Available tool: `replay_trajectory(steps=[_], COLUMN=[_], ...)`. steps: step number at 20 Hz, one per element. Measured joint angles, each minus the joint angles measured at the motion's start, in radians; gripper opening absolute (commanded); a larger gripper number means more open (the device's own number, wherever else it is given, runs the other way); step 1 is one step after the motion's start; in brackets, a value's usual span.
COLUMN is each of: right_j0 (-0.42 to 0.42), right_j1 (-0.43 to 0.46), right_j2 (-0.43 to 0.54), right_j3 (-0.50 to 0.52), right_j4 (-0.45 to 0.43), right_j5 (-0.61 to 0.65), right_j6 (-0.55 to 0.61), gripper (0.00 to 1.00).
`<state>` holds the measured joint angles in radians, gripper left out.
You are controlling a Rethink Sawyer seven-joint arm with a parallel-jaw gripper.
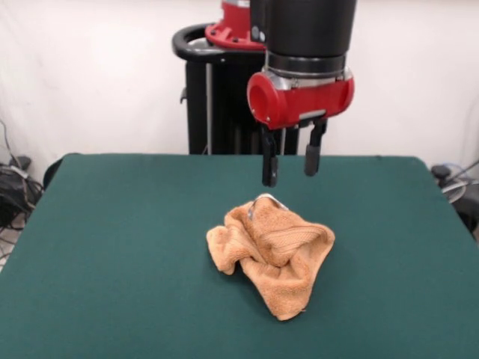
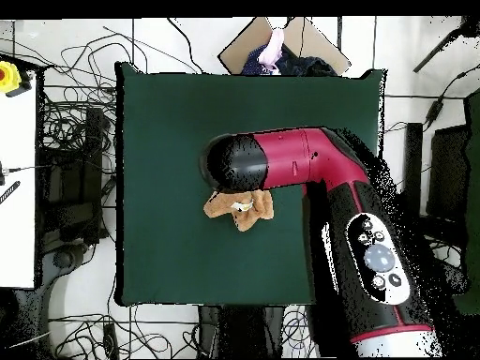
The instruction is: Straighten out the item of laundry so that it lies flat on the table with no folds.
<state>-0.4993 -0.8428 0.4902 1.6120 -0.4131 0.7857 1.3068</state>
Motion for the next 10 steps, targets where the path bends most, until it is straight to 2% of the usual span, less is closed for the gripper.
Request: replay_trajectory(steps=[10], right_j0=[-0.002], right_j1=[-0.023], right_j2=[0.0], right_j3=[0.0], right_j4=[0.0], right_j5=[0.0], right_j6=[0.0], gripper=[1.0])
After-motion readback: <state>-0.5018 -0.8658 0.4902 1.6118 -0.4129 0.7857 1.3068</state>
